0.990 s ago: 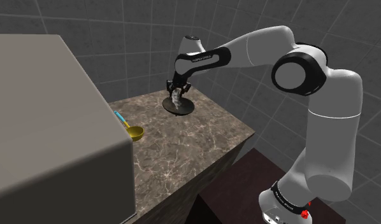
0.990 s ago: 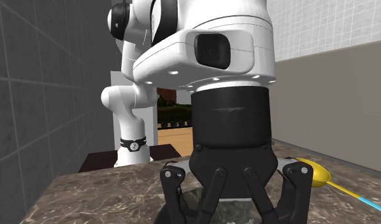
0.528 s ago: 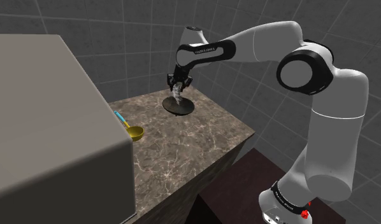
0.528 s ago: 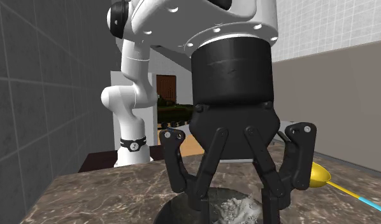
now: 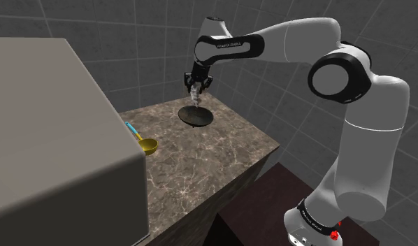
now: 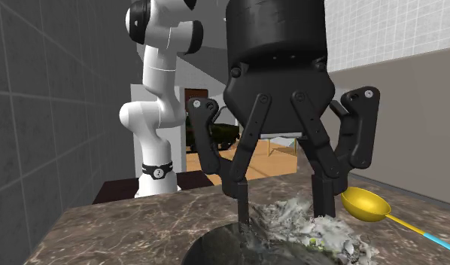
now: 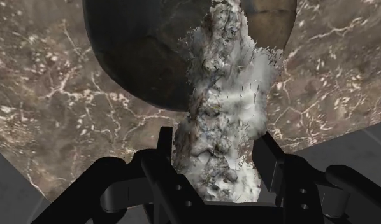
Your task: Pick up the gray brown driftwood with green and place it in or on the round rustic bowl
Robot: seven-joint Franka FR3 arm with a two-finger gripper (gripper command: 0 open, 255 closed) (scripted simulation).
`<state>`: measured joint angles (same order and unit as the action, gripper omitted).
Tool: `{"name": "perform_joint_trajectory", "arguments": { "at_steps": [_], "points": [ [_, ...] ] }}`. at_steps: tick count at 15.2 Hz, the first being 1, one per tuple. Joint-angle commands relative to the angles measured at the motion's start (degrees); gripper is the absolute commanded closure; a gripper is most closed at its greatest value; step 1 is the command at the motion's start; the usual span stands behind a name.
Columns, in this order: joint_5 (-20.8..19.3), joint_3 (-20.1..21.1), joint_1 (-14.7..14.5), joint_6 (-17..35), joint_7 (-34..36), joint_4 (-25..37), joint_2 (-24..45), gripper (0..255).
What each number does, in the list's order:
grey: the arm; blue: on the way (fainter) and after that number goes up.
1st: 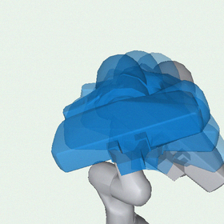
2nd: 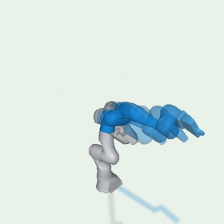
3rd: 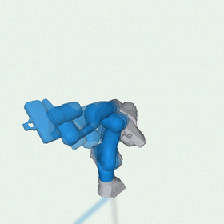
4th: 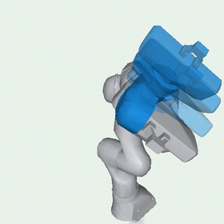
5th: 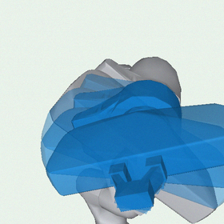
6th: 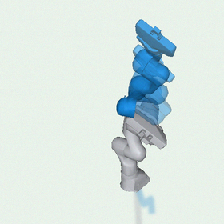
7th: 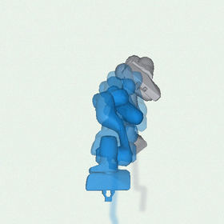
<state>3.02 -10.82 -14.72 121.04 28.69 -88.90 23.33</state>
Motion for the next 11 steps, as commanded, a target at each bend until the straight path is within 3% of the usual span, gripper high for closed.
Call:
{"name": "perform_joint_trajectory", "arguments": {
  "at_steps": [1,5,11],
  "points": [
    [-0.04,-0.03,0.02,-0.92,-0.01,0.72,-0.18,255],
    [-2.48,-0.06,-2.72,1.98,3.0,-12.24,-10.35,255],
    [-2.2,0.08,-2.6,6.18,2.91,-15.07,-8.96,255]
  ]
}}
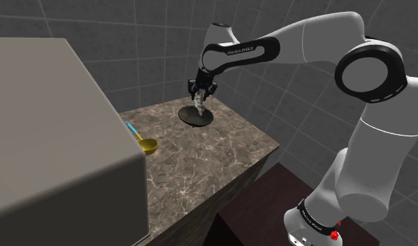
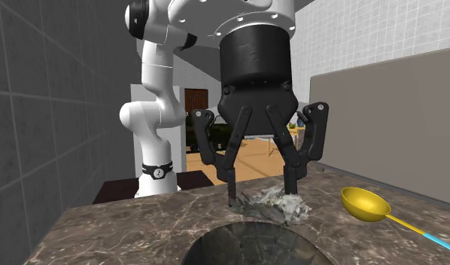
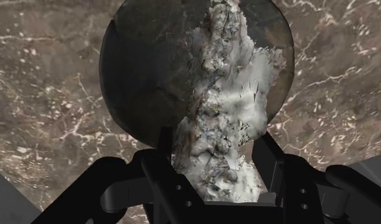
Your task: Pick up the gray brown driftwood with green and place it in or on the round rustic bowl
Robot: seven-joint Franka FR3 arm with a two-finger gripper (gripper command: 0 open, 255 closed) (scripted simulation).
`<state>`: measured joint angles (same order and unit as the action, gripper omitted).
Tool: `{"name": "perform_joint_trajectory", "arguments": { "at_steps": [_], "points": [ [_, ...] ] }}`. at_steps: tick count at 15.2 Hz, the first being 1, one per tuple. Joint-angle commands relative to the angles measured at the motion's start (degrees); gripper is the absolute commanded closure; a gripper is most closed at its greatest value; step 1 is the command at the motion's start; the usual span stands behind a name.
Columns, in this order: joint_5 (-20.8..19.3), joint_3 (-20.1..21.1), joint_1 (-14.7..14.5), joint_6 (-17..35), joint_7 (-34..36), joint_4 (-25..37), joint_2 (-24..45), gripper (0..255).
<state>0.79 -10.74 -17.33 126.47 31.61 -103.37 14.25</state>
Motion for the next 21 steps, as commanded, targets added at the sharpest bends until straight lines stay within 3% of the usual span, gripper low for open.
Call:
{"name": "perform_joint_trajectory", "arguments": {
  "at_steps": [1,9,17,18,21],
  "points": [
    [0.09,0.02,0.02,1.45,-0.03,-1.03,0.39,255],
    [0.69,0.24,0.2,7.08,-0.28,-4.05,3.05,255],
    [0.69,0.24,0.2,7.08,-0.28,-4.04,3.05,255],
    [0.69,0.24,0.2,7.08,-0.28,-4.04,3.05,0],
    [0.69,0.24,0.2,7.08,-0.28,-4.04,3.05,0]
  ]
}}
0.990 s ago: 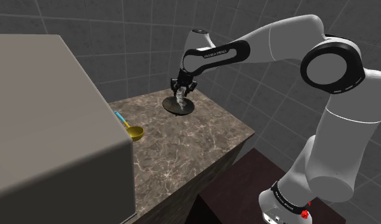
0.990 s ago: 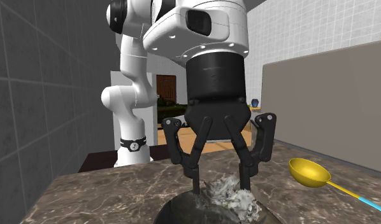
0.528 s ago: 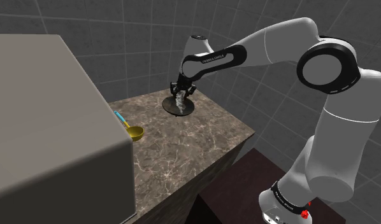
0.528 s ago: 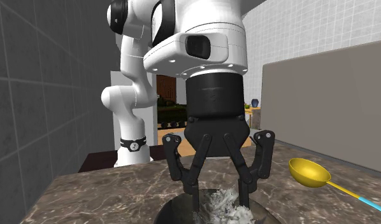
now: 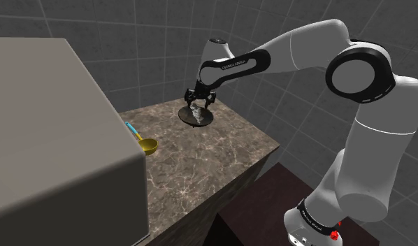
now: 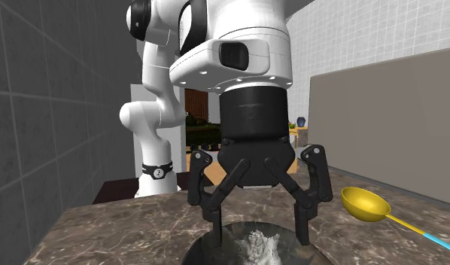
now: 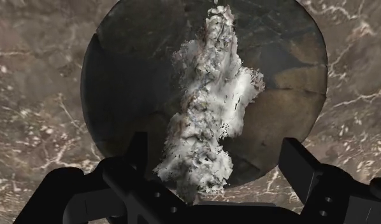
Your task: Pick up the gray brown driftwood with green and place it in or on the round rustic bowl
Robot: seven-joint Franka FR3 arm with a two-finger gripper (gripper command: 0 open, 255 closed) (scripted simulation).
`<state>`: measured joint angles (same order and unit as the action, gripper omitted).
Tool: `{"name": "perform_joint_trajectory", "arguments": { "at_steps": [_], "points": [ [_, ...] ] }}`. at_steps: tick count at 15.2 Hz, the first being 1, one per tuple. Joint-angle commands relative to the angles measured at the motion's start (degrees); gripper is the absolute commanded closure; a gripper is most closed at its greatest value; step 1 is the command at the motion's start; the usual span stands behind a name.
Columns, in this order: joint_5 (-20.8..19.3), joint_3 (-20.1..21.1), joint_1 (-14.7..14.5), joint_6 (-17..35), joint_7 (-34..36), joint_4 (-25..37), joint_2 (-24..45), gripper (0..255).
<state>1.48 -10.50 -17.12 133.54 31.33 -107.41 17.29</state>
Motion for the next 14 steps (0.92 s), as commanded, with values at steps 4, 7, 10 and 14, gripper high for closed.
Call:
{"name": "perform_joint_trajectory", "arguments": {
  "at_steps": [4,7,10,14],
  "points": [
    [-0.55,-0.16,-0.27,-3.0,0.35,0.66,-2.37,0],
    [-1.0,-0.25,-0.48,-5.77,0.64,1.53,-4.3,0],
    [-1.0,-0.25,-0.48,-5.77,0.65,1.53,-4.3,0],
    [-1.0,-0.25,-0.48,-5.77,0.65,1.53,-4.3,0]
  ]
}}
